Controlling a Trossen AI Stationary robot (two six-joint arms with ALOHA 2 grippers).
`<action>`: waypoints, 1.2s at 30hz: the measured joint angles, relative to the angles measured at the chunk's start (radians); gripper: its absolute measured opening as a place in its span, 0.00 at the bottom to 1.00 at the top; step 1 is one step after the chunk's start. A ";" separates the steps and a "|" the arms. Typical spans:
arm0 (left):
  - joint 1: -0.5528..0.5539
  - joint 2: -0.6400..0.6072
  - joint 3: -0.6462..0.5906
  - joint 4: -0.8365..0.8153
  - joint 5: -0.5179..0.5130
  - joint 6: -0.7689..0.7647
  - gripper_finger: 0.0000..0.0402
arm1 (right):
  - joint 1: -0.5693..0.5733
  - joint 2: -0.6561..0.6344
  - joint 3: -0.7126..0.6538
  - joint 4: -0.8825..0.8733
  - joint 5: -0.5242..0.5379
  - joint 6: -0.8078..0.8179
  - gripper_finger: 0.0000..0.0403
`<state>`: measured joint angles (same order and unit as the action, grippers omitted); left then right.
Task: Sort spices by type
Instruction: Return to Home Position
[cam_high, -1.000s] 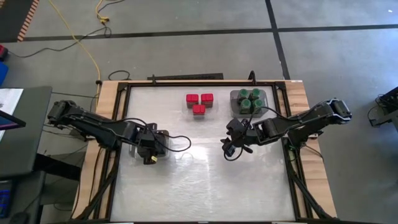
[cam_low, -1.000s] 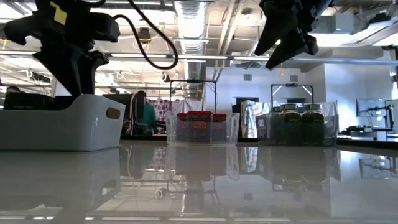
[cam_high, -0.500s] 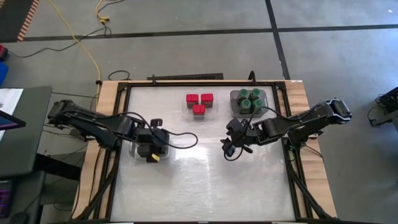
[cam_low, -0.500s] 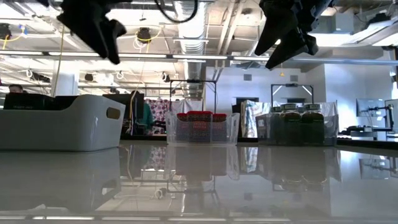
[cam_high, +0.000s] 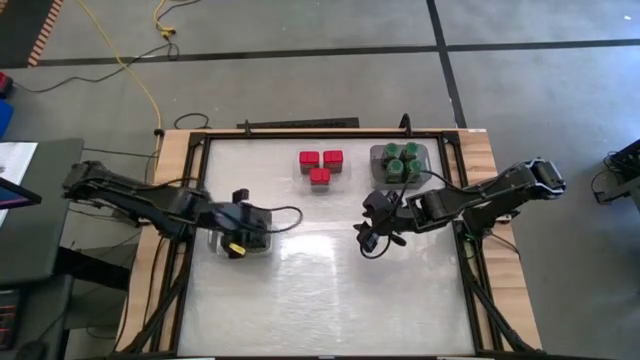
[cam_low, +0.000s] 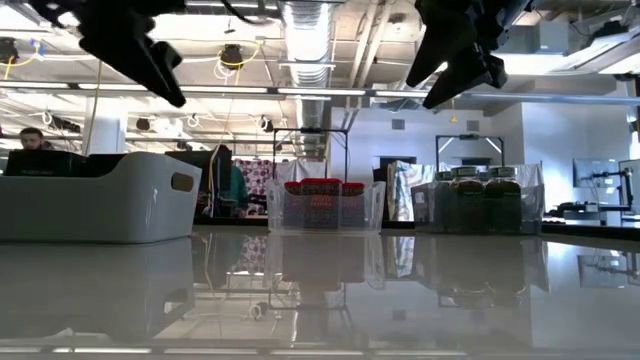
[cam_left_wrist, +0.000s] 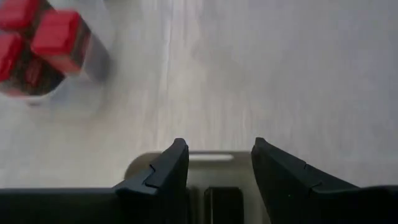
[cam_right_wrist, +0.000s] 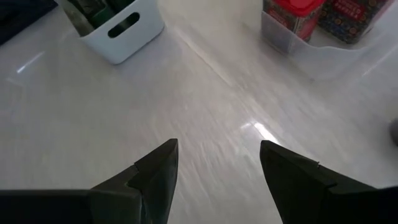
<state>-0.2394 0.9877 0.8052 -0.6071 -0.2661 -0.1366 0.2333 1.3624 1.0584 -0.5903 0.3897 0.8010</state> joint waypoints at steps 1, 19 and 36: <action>-0.001 -0.049 -0.041 0.044 -0.001 0.001 0.42 | 0.000 0.000 0.000 0.000 0.000 -0.011 0.63; 0.070 -0.823 -0.575 0.495 -0.044 0.155 0.42 | -0.007 0.000 0.000 0.004 0.005 -0.023 0.63; 0.144 -0.984 -0.794 0.734 0.128 0.165 0.42 | -0.007 0.000 0.000 0.015 0.006 -0.016 0.63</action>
<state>-0.0949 0.0034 0.0114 0.1273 -0.1384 0.0279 0.2260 1.3624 1.0584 -0.5752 0.3955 0.7848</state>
